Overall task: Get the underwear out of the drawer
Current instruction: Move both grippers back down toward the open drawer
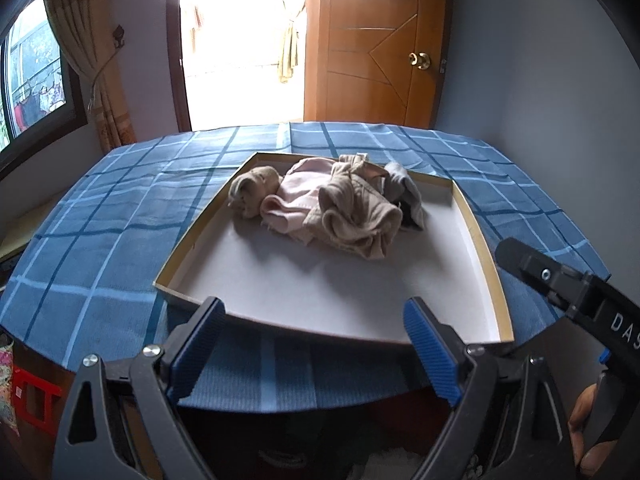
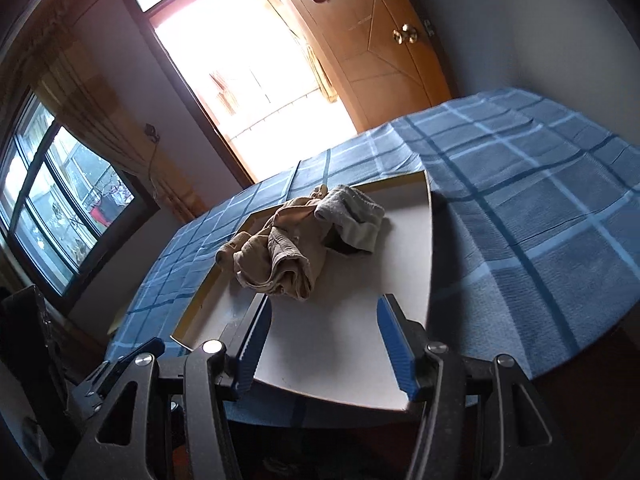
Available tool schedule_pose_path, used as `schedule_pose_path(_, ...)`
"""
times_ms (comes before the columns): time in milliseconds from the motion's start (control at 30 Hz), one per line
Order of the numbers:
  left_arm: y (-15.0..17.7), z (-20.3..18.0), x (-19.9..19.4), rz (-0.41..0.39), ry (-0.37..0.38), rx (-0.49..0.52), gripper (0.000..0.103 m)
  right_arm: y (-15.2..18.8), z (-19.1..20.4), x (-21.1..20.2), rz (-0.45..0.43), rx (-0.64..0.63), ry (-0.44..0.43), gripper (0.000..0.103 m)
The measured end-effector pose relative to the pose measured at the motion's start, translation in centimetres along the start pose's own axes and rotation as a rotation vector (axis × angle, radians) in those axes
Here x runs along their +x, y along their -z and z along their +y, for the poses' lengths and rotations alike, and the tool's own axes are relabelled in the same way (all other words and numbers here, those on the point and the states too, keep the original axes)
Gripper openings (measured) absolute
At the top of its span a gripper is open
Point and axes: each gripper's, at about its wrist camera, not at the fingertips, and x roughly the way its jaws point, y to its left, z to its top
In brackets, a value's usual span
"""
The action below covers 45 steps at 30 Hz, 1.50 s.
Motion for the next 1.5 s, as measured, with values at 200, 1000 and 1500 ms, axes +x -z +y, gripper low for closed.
schedule_pose_path(200, 1.8, 0.2, -1.1, -0.009, -0.006, 0.002, 0.092, 1.6, 0.6, -2.3, -0.061, -0.051, 0.028, 0.058)
schedule_pose_path(1000, 7.4, 0.4, -5.5, -0.041, -0.029, 0.026, 0.092, 7.9, 0.7, -6.9, -0.072, -0.048, -0.008, 0.058)
schedule_pose_path(1500, 11.5, 1.5, -5.8, -0.019, -0.038, 0.021, 0.092, 11.8, -0.5, -8.5, -0.063, -0.058, 0.012, 0.058)
